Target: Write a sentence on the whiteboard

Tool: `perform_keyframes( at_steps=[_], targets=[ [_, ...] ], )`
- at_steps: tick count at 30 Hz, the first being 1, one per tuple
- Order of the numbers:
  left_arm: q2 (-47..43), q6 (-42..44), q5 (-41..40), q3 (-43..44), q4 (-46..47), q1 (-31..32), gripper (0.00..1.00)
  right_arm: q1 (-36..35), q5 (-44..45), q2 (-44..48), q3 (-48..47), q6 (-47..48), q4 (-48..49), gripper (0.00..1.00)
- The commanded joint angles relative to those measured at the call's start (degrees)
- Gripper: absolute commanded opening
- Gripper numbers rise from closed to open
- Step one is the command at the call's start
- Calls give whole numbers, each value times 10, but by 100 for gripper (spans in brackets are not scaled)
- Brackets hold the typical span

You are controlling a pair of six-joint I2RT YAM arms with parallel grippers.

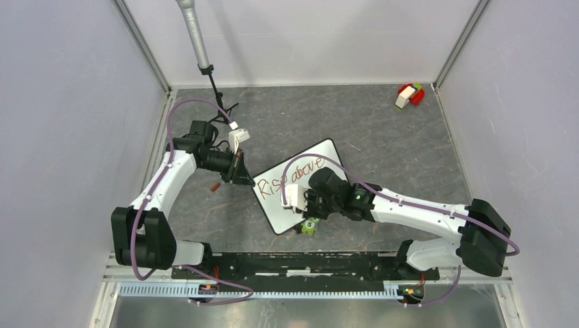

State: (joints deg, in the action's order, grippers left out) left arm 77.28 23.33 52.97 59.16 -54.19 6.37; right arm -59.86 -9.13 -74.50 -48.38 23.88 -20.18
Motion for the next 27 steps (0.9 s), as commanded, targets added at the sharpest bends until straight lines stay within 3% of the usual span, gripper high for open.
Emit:
perform_keyframes(
  at_steps=[1, 14, 27],
  targets=[
    [1, 0, 7, -2, 5, 2, 2, 0, 19, 5, 16, 11, 9, 0],
    [-3, 1, 7, -3, 6, 1, 2, -1, 16, 16, -68, 21, -38, 0],
    [0, 3, 6, -2, 6, 2, 3, 0, 20, -9, -91, 23, -20, 0]
  ],
)
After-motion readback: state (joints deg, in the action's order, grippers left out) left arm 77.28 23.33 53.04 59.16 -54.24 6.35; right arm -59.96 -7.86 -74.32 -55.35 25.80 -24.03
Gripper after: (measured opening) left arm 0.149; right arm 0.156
